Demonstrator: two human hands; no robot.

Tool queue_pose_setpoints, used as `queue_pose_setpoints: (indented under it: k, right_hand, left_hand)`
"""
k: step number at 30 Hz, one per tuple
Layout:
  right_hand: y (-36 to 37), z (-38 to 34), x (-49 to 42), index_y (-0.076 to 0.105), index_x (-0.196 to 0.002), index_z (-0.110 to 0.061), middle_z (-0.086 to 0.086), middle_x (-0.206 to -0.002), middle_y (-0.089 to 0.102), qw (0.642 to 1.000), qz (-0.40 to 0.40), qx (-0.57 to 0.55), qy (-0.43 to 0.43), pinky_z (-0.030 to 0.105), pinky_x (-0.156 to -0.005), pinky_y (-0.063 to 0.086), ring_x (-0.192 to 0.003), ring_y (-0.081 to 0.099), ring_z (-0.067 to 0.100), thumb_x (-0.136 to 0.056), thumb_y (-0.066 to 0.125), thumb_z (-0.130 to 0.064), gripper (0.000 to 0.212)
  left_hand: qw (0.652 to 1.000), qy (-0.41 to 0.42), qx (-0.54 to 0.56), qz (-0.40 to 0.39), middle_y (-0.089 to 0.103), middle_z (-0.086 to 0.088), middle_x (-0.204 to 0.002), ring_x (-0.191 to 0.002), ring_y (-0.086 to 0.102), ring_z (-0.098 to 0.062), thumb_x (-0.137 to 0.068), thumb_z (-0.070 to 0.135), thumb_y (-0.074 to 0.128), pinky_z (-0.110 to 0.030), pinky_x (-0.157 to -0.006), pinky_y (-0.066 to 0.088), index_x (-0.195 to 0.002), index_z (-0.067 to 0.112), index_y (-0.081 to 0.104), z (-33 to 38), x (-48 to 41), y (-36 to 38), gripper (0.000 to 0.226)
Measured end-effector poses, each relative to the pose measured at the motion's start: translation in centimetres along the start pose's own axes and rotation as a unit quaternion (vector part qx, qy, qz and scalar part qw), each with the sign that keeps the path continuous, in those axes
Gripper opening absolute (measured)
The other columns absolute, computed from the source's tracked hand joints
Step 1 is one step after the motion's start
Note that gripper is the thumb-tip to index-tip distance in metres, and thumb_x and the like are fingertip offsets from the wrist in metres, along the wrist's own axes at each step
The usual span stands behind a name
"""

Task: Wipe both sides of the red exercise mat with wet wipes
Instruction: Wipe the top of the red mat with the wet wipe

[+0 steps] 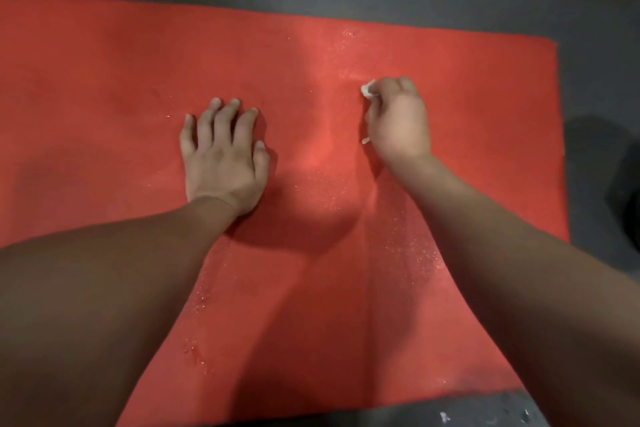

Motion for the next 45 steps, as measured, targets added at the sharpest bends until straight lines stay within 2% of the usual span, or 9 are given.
queue_pose_setpoints:
  k: [3,8,14,17,21,28,35,42,45]
  right_hand:
    - [2.3,-4.9,2.9,0.068,-0.102,-0.004,0.018,-0.094,0.063,0.997,-0.015,-0.028,-0.072,0.039,-0.084,0.043,-0.089,0.061,0.038,-0.084,0.055,0.002,0.024]
    - [5.1,-9.8,7.7,0.066,-0.107,-0.005,0.014,-0.094,0.058,0.933,-0.190,-0.007,-0.305,0.040,-0.079,0.046,-0.086,0.056,0.034,-0.087,0.057,-0.006,0.021]
    - [0.9,-1.6,-2.5,0.069,-0.101,-0.006,0.019,-0.098,0.062,1.000,0.016,0.004,0.001,0.043,-0.080,0.051,-0.085,0.063,0.040,-0.081,0.044,-0.002,0.032]
    - [3.5,-6.7,0.5,0.069,-0.103,-0.007,0.017,-0.097,0.063,0.995,-0.028,-0.024,-0.093,0.040,-0.084,0.048,-0.091,0.061,0.038,-0.085,0.047,-0.002,0.028]
    - [5.6,-10.6,5.5,0.065,-0.106,-0.007,0.014,-0.096,0.059,0.932,-0.173,0.012,-0.318,0.040,-0.080,0.047,-0.087,0.057,0.035,-0.092,0.052,-0.010,0.020]
    - [2.7,-3.9,-4.7,0.068,-0.100,-0.006,0.019,-0.099,0.062,0.999,-0.004,0.005,-0.035,0.041,-0.080,0.049,-0.087,0.063,0.040,-0.083,0.044,-0.001,0.030]
    - [5.9,-10.8,3.1,0.064,-0.105,-0.005,0.015,-0.098,0.058,0.917,-0.213,0.006,-0.338,0.039,-0.075,0.050,-0.082,0.059,0.035,-0.088,0.055,-0.004,0.019]
    - [2.9,-3.7,-8.6,0.062,-0.108,-0.001,0.021,-0.114,0.059,0.999,-0.001,0.047,0.018,0.036,-0.087,0.041,-0.099,0.060,0.038,-0.086,0.045,0.000,0.029]
    - [5.0,-8.1,-6.1,0.064,-0.105,0.000,0.023,-0.107,0.061,0.998,-0.023,-0.009,-0.052,0.038,-0.087,0.040,-0.096,0.060,0.040,-0.086,0.045,0.000,0.026]
  left_hand:
    - [1.000,0.000,0.002,0.001,0.041,-0.006,-0.155,-0.149,0.025,-0.028,-0.095,0.040,0.042,-0.057,-0.121,0.014,-0.145,0.022,0.047,0.1,0.0,0.0,0.053]
    - [1.000,-0.001,0.005,0.009,0.042,-0.006,-0.154,-0.149,0.027,-0.028,-0.095,0.039,0.044,-0.057,-0.121,0.014,-0.145,0.021,0.049,0.0,0.1,-0.1,0.053]
    - [1.000,0.003,0.013,0.017,0.044,-0.006,-0.153,-0.148,0.028,-0.028,-0.094,0.038,0.046,-0.056,-0.121,0.015,-0.144,0.021,0.050,0.2,0.0,-0.2,0.053]
    - [1.000,-0.002,0.013,0.017,0.043,-0.006,-0.154,-0.149,0.027,-0.028,-0.094,0.039,0.046,-0.056,-0.121,0.014,-0.144,0.021,0.050,0.0,0.1,-0.2,0.053]
    - [0.999,0.004,0.014,0.034,0.046,-0.006,-0.152,-0.147,0.031,-0.029,-0.093,0.038,0.048,-0.056,-0.121,0.016,-0.142,0.021,0.052,0.1,0.1,-0.4,0.053]
    - [1.000,0.002,0.015,0.027,0.045,-0.005,-0.152,-0.148,0.030,-0.028,-0.093,0.038,0.047,-0.056,-0.121,0.015,-0.143,0.021,0.052,0.1,0.0,-0.4,0.052]
    - [0.999,0.004,0.011,0.037,0.047,-0.005,-0.151,-0.147,0.032,-0.028,-0.092,0.038,0.049,-0.056,-0.121,0.016,-0.142,0.021,0.054,0.1,0.0,-0.4,0.053]
    - [0.999,0.002,0.018,0.030,0.046,-0.005,-0.152,-0.148,0.030,-0.027,-0.092,0.039,0.047,-0.057,-0.121,0.016,-0.142,0.021,0.054,0.1,0.0,-0.4,0.054]
    - [0.999,0.004,0.014,0.040,0.048,-0.006,-0.151,-0.147,0.033,-0.028,-0.091,0.039,0.049,-0.057,-0.120,0.017,-0.141,0.021,0.055,0.1,0.0,-0.5,0.054]
Point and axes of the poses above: each hand's wrist, its own x-axis away from the middle knuckle, its own y-axis out of the palm, z = x × y, the point moved 10 cm from there along -x, towards the middle knuckle
